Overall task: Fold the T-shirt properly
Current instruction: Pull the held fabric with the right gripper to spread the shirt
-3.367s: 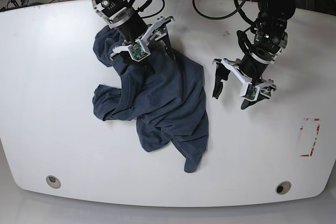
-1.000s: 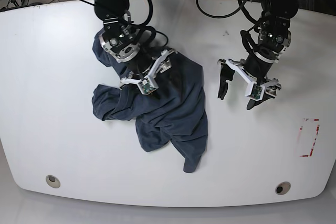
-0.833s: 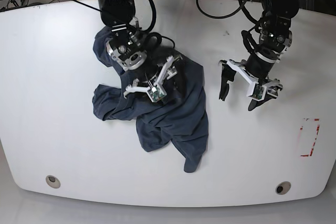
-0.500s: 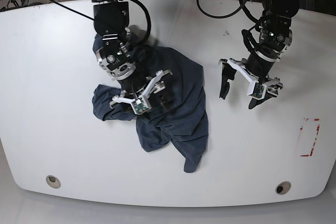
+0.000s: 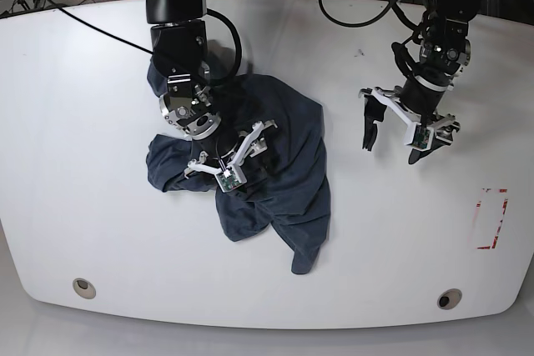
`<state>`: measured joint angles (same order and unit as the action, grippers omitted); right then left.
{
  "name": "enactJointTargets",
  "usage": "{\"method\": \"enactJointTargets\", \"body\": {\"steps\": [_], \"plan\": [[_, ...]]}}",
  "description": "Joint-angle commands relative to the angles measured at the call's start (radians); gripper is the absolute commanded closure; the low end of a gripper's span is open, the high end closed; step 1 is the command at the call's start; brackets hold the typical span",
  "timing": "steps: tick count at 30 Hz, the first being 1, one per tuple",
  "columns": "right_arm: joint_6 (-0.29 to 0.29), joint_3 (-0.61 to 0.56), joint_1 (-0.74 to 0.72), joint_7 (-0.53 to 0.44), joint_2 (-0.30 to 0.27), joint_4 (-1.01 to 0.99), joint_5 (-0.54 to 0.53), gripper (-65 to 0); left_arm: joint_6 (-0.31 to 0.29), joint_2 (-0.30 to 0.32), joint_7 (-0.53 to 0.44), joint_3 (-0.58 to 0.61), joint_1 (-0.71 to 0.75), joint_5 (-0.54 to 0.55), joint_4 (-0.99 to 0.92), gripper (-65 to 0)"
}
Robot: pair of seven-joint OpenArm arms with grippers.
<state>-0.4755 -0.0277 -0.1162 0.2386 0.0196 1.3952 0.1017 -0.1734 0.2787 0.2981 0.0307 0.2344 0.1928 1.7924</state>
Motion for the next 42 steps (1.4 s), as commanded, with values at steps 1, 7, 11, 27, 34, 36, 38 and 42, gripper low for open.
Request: {"method": "enactJointTargets", "body": {"steps": [1,7,11,27,34,36,38,42], "plan": [[0.005,0.006,-0.061,-0.036,-0.007,-0.02,-0.017,-35.3,-0.006,0.009,-0.029,-0.005,-0.006,0.005,0.019,-50.4],[0.002,-0.004,-0.132,-0.044,0.003,-0.119,-0.021,-35.2,-0.008,0.016,-0.029,-0.014,-0.003,0.014,0.016,-50.5],[0.002,-0.004,-0.138,-0.05,0.002,-0.151,-0.02,-35.3,-0.009,0.017,-0.03,-0.015,-0.003,0.017,0.017,-50.5],[0.0,-0.005,-0.138,-0.05,0.005,-0.176,-0.021,-35.3,-0.016,0.022,-0.035,-0.013,-0.004,0.025,0.023,-50.6],[0.005,-0.005,-0.139,-0.057,0.003,-0.173,-0.02,-35.2,-0.012,0.017,-0.036,-0.012,-0.001,0.021,0.021,-50.6],[0.007,-0.006,-0.138,-0.057,0.005,-0.177,-0.02,-35.3,-0.013,0.017,-0.036,-0.011,0.0,0.021,0.022,-50.6],[0.014,-0.008,-0.134,-0.056,0.006,-0.178,-0.019,-35.4,-0.012,0.018,-0.036,-0.012,0.004,0.021,0.024,-50.6],[0.022,-0.007,-0.127,-0.055,0.006,-0.17,-0.018,-35.5,-0.011,0.019,-0.037,-0.013,0.01,0.02,0.024,-50.7]]}}
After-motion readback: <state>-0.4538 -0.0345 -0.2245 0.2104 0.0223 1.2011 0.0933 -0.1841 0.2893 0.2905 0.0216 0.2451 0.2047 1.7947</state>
